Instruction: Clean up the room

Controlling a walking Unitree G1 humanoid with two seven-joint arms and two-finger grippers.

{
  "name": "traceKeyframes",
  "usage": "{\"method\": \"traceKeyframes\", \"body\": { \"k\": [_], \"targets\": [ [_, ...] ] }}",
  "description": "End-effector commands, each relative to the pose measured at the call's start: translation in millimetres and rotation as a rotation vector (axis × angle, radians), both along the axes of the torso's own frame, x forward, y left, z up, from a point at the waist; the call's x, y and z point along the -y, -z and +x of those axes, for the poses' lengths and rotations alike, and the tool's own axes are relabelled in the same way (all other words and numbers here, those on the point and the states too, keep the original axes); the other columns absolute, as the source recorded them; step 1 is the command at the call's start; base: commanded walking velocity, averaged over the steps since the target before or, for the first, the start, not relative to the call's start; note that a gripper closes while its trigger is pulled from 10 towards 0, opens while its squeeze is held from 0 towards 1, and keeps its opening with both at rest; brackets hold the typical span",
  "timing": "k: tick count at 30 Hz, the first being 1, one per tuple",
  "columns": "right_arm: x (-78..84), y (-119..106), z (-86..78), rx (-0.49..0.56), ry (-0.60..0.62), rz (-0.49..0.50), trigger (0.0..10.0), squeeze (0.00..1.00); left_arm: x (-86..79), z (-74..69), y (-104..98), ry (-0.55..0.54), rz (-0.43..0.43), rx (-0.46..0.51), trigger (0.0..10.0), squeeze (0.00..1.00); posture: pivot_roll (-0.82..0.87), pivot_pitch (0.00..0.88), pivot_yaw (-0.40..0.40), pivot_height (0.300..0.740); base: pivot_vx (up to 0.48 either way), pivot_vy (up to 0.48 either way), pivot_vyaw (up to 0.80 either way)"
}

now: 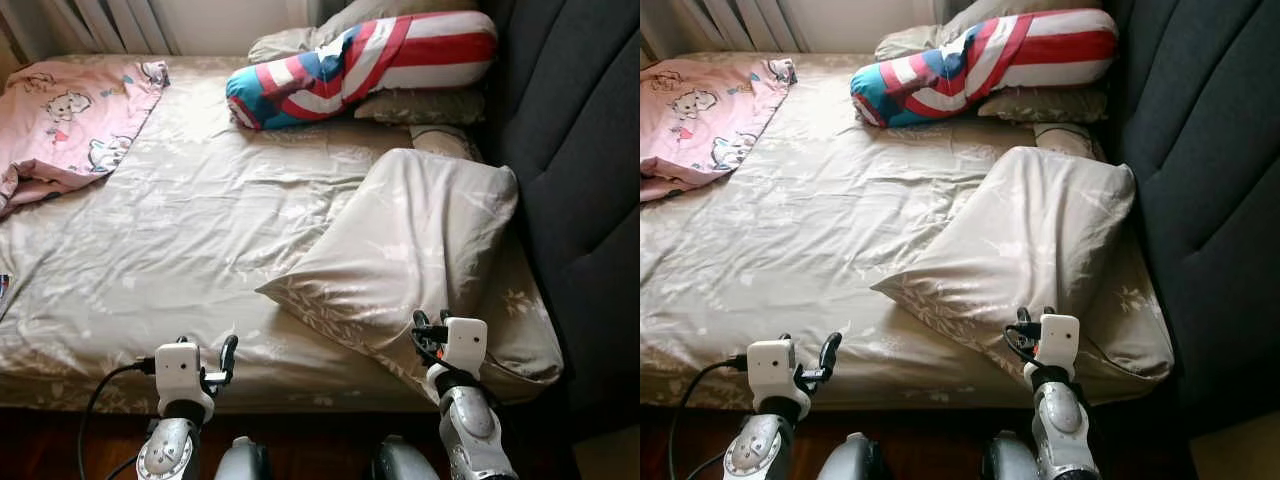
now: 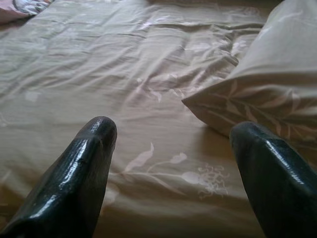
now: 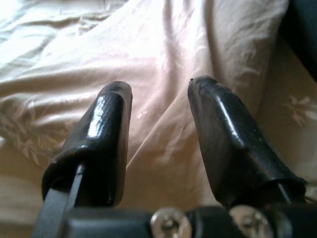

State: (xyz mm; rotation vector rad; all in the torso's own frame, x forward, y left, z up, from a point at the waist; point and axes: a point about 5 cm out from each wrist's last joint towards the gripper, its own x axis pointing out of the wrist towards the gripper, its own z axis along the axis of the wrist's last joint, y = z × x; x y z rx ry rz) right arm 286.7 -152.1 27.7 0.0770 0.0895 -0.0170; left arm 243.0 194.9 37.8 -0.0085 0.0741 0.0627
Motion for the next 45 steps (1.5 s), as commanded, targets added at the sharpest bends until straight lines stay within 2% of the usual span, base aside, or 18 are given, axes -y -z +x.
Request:
{"method": "traceKeyframes", "body": {
  "k": [1,28,45],
  "targets": [
    [-1.2,0.4,-2.7,0.006,-0.001,-0.004,10.0,0.0,0.3,-3.8,3.6,0.003,-0.008,-0.019,10.0,0.0,-0.1,0.127,0.017,0.638,0.0,0.0,0.0],
    [-5.4,-12.3,0.8,0.05,-0.006,0.005,10.0,0.0,-2.3,-3.1,2.3,-0.002,0.004,-0.023,10.0,0.0,-0.09,0.143,0.015,0.638,0.0,0.0,0.0],
    [-4.8,-25.5,9.7,0.099,-0.028,-0.004,10.0,0.0,-3.4,-2.3,2.1,-0.008,0.008,-0.021,10.0,0.0,-0.09,0.148,0.015,0.638,0.265,0.0,0.0]
  ]
}}
